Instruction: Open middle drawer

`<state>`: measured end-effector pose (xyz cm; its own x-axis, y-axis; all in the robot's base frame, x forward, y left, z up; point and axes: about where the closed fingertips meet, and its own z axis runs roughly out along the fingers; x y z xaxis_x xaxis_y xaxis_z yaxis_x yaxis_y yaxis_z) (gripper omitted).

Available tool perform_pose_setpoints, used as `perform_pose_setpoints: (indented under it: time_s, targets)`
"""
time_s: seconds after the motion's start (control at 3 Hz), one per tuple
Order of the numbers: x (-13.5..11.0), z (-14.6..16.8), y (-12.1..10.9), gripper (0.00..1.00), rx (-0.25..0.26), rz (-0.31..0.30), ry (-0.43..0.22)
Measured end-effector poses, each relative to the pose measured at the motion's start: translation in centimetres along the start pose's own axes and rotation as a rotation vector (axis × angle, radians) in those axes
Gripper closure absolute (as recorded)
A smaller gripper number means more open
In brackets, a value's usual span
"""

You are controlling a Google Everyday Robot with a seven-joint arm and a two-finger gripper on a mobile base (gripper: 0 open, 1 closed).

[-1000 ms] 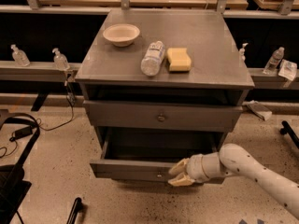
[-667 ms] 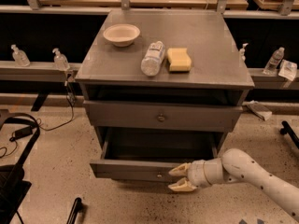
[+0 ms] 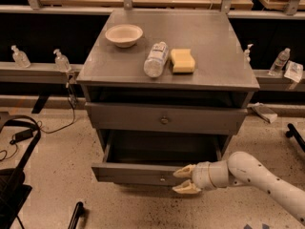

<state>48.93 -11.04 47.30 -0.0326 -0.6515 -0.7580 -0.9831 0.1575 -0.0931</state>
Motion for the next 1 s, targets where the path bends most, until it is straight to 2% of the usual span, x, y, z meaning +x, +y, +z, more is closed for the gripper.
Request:
perform_pose_setpoints:
  time_s: [0.33,0.67,1.0]
  targets:
    - [0.0,0.0,-2.5,0.43,0.039,-0.021,0.012]
    - [0.1,0.0,-4.8,0.59,0.079,-0.022,0.018]
    - [-0.3,0.3,-7.5,0.90,0.118,-0.019,0.013]
